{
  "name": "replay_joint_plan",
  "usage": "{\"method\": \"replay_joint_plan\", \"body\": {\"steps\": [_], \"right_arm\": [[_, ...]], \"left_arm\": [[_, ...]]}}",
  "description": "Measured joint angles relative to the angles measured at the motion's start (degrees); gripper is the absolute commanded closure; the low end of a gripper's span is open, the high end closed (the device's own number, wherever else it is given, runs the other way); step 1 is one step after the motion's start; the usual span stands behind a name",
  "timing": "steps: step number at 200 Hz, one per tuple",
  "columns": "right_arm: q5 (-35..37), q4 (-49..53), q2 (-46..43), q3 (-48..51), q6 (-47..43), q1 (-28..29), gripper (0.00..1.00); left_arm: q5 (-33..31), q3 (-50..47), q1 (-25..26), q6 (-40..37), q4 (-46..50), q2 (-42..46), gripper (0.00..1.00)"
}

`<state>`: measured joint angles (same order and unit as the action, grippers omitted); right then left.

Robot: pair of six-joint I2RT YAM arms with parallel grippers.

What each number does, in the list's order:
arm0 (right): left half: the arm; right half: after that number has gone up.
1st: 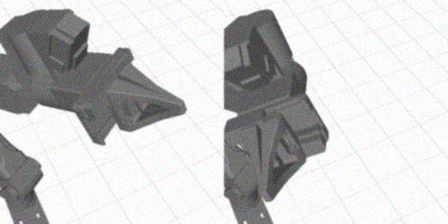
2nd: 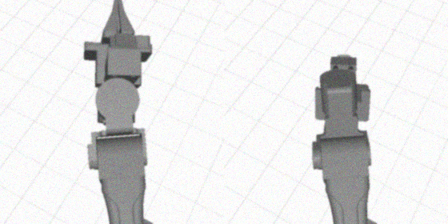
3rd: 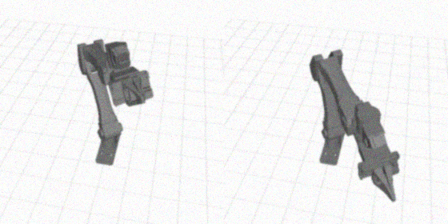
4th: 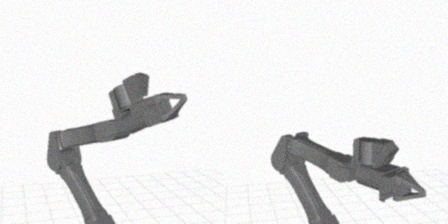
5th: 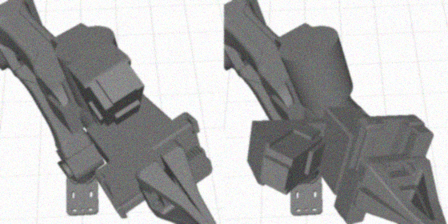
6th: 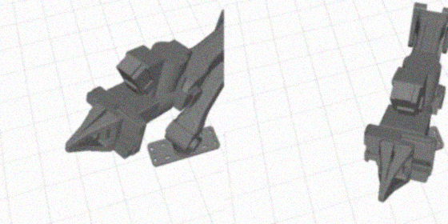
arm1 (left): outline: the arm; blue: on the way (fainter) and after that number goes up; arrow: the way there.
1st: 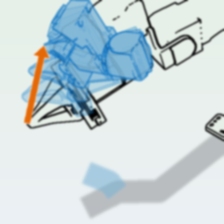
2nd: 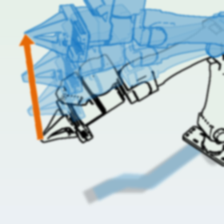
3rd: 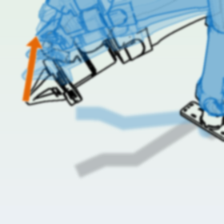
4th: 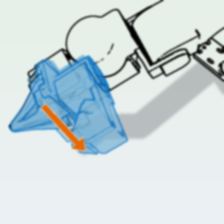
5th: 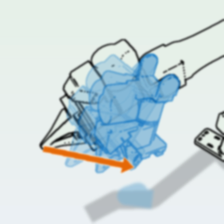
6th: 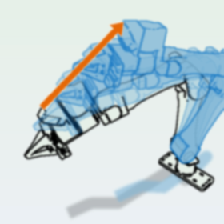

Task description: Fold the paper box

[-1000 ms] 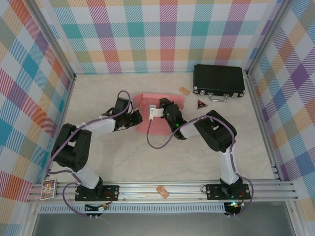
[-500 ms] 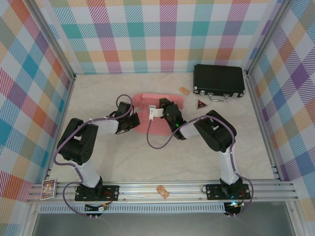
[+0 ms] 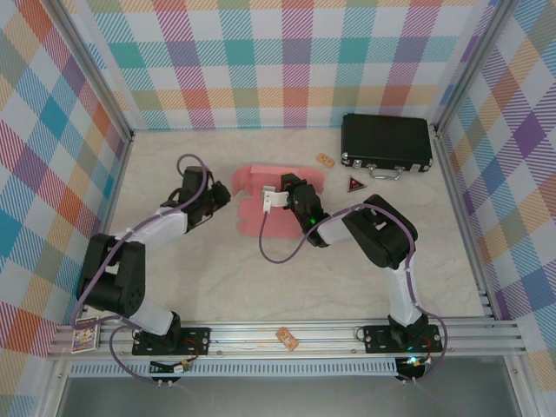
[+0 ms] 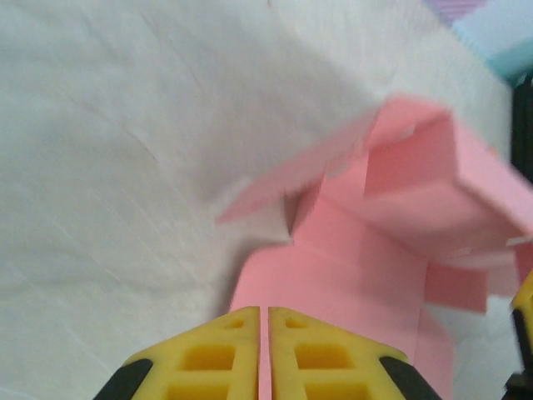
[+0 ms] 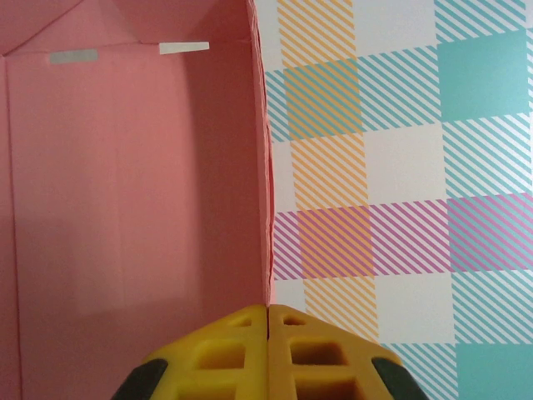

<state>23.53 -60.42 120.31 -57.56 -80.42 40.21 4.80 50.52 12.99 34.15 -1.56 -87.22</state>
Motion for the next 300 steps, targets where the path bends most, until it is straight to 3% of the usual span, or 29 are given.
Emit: {"method": "replay_joint_plan", "body": {"steps": [29, 54, 91, 127, 209, 300], "right_arm": [[-0.04, 0.0, 0.0, 0.0, 0.0, 0.0, 1.0], [-0.2, 0.04, 0.0, -0.09, 0.0, 0.0, 1.0], [-0.17, 0.09, 0.0, -0.15, 0.0, 0.0, 1.0], [-0.2, 0.13, 0.0, -0.44, 0.0, 0.0, 1.0], [-0.15, 0.5, 0.74, -1.22, -0.02, 0.0, 1.0], [0.02, 0.48, 0.76, -1.36, -0.02, 0.04, 1.0]], "left_arm": [[-0.94, 2.43, -4.61, -1.05, 0.66, -0.9, 0.91], [-0.83, 7.87, -7.54, -1.73, 1.81, -7.85, 0.92], [3.28, 16.9, -8.31, -2.95, 2.14, -20.68, 0.9], [9.33, 23.1, -7.87, -4.44, 4.52, -27.39, 0.89], [18.34, 25.05, -3.65, -6.1, 9.01, -28.68, 0.9], [22.18, 24.15, -2.14, -5.49, 8.9, -28.5, 0.89]]}}
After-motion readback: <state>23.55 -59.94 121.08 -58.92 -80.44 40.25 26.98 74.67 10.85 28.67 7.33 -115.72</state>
